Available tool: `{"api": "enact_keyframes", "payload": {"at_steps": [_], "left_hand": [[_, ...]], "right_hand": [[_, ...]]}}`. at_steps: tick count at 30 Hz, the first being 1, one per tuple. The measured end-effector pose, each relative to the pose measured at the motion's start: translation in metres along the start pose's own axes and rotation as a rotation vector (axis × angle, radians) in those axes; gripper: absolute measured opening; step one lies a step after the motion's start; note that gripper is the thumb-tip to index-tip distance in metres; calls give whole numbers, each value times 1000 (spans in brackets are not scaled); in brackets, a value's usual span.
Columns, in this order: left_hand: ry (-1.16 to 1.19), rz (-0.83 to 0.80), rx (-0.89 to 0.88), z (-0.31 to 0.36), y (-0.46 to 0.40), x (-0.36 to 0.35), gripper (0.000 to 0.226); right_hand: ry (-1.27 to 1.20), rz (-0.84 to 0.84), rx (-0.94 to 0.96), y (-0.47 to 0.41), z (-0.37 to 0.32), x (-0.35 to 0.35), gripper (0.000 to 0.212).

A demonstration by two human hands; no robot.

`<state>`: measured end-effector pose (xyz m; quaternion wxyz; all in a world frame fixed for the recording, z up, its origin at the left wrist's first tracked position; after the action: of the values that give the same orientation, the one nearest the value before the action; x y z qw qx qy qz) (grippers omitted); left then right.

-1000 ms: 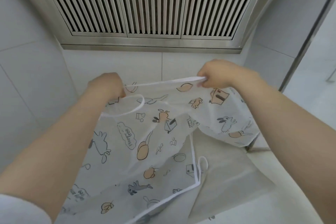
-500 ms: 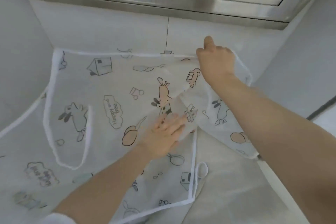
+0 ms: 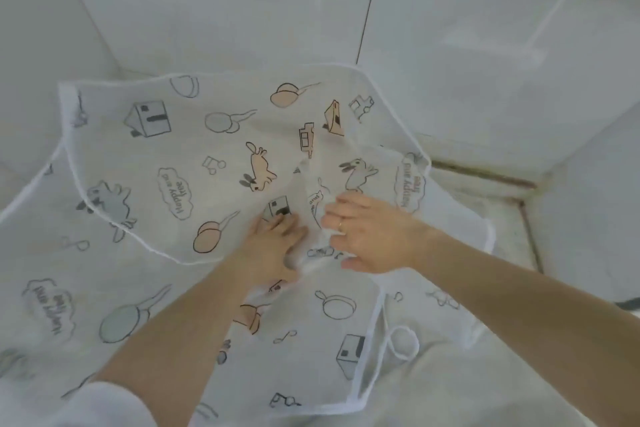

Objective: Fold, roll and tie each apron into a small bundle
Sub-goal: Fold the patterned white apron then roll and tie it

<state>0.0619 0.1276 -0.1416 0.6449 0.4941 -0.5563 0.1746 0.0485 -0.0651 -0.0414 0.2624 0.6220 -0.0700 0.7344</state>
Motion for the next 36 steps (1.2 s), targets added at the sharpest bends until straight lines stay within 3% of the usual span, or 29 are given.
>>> {"api": "enact_keyframes", "payload": {"at_steps": [3, 6, 10, 13, 16, 18, 19, 22, 24, 27, 29, 33, 34, 36], "left_hand": [[-52, 57, -124, -10, -2, 10, 55], [69, 136, -216, -11, 3, 23, 45], [240, 147, -211, -15, 15, 27, 30], [277, 151, -277, -26, 29, 22, 27], [293, 329, -48, -34, 48, 33, 30], [274, 497, 113, -22, 61, 40, 49], [276, 623, 114, -9, 67, 41, 57], [361, 904, -127, 44, 83, 38, 46], [429, 775, -188, 81, 86, 38, 39], [523, 226, 80, 116, 76, 34, 75], [424, 34, 187, 129, 68, 27, 78], [146, -24, 163, 133, 59, 11, 40], [167, -6, 144, 132, 59, 9, 40], [211, -33, 132, 131, 61, 6, 60]], "right_hand": [[62, -461, -125, 16, -15, -37, 53], [215, -553, -339, 28, -21, -48, 53], [191, -350, -626, 39, -22, -33, 47], [204, 58, -784, 58, -17, -22, 29], [185, 287, -928, 84, -12, -18, 33], [68, 296, -1041, 91, -10, -14, 29], [-62, 262, -1079, 91, -12, -12, 34], [-442, 60, -1050, 82, -35, -14, 49], [-507, 0, -960, 71, -53, -17, 57], [-555, -92, -840, 63, -66, -30, 71], [-602, -100, -856, 62, -67, -36, 78], [-521, -110, -868, 67, -68, -49, 81], [-523, -117, -881, 71, -67, -51, 81], [-552, -128, -900, 76, -67, -53, 82]]}}
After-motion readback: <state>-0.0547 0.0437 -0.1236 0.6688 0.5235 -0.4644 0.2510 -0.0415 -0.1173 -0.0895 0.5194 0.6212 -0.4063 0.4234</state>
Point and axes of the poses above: each hand's wrist, its own y-axis away from the middle knuckle, its own x-axis out of the back of the hand, z = x × y, the point moved 1 cm from there along -y, towards the middle knuckle, and after that the axes turned 10 degrees about -y, right-handed, at the moved point
